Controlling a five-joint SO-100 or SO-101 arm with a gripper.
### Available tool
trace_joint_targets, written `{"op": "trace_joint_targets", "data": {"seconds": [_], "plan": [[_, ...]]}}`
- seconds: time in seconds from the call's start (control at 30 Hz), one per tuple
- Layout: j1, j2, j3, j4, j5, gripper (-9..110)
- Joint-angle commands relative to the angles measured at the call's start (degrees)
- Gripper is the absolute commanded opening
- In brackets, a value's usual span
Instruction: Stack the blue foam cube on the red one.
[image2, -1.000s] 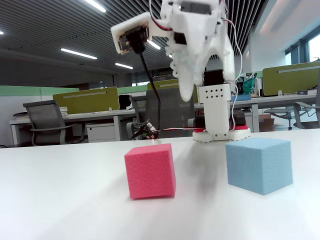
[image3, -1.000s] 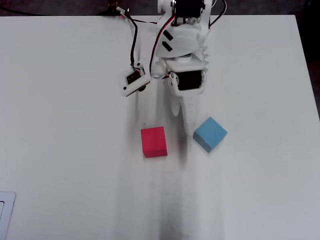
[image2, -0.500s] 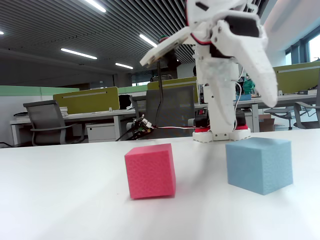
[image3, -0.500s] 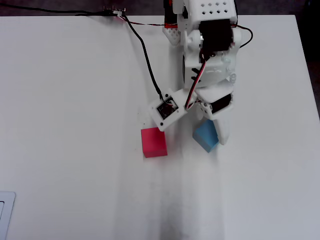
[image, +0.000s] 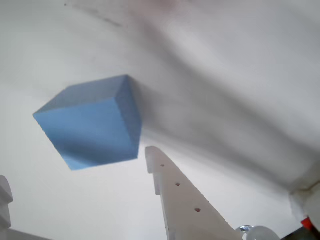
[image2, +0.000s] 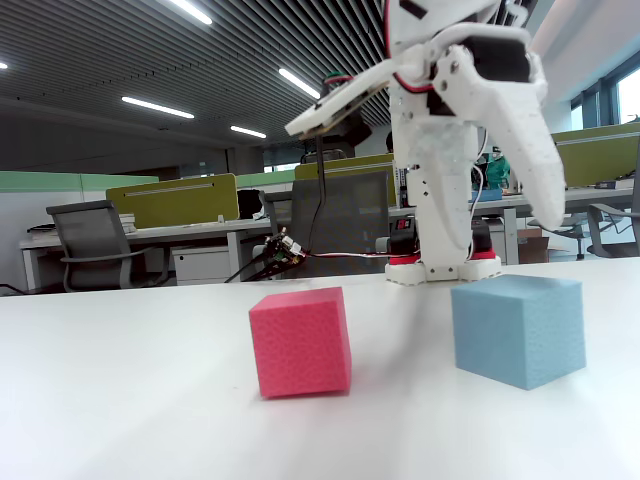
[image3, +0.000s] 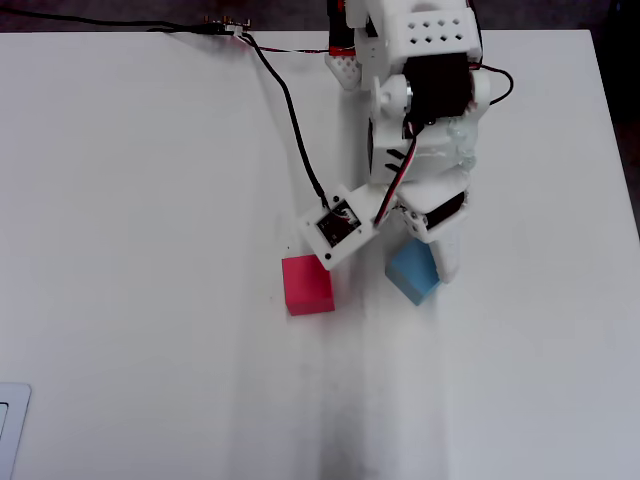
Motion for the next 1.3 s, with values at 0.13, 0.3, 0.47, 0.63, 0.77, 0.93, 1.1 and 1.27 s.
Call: {"op": "trace_joint_targets", "data": {"seconds": [0.13, 0.3, 0.47, 0.63, 0.77, 0.93, 1.1, 1.27], "plan": [[0.18, -2.90, -0.79, -1.32, -1.14, 36], [-0.79, -6.06, -0.88, -3.08, -1.05, 36], [-1.76, -9.32, -1.49, -4.83, -0.35, 34], [-2.11, -11.16, -3.08, -4.92, 0.18, 32], [-2.64, -12.57, -3.87, -5.80, 0.62, 30], [-2.99, -12.66, -3.87, -8.00, 2.55, 26], [-3.16, -11.25, -3.87, -9.93, 4.22, 23], [-2.90, -8.26, -4.04, -9.84, 6.24, 23]]}}
